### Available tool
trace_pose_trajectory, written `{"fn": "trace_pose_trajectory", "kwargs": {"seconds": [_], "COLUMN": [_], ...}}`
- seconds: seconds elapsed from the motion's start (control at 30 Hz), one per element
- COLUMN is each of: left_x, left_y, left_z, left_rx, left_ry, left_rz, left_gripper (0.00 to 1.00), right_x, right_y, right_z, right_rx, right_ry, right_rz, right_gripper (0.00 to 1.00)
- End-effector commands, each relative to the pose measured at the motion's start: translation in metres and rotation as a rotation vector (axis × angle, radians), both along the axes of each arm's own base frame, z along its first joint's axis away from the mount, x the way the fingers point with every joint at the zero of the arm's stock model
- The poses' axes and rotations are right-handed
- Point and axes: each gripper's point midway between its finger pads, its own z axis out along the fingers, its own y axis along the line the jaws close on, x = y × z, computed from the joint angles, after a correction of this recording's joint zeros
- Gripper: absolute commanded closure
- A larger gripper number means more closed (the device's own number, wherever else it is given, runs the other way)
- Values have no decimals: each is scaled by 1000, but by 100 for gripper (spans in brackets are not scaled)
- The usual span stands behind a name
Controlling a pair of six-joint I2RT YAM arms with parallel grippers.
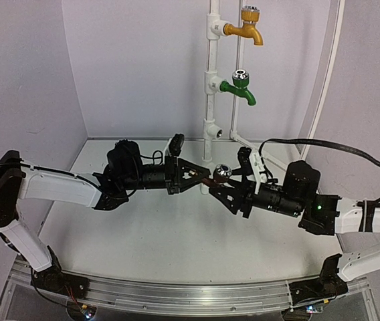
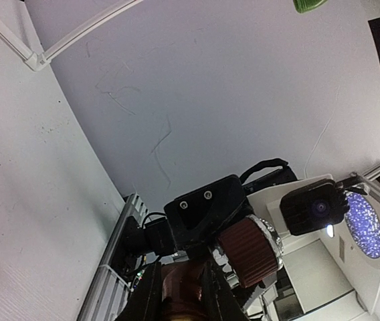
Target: Install the water faucets
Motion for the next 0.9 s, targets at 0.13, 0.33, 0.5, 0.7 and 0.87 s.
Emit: {"fn": "trace_pose_trajectory", "kwargs": {"seconds": [0.13,0.33,0.5,0.7,0.87], "left_x": [-7,-7,-7,-8,-5], "left_y": [7,8,8,9,13], "left_z": [32,31,31,33,26], "left_rx": [-129,-135,-141,-150,-139], "left_ry": [-20,-11,-7,-9,-13], "left_rz": [-28,-25,-25,-28,2], "left_gripper": [100,100,100,100,64], "right_x": [10,14,18,25,28], "right_y": [8,12,14,10,1], "right_z": [30,37,39,40,43], "right_rx": [129,188,209,226,245], "right_ry": [-47,-54,-67,-74,-80], "right_rz": [-15,-17,-31,-78,-120], "right_gripper": [58,58,69,100,100]}}
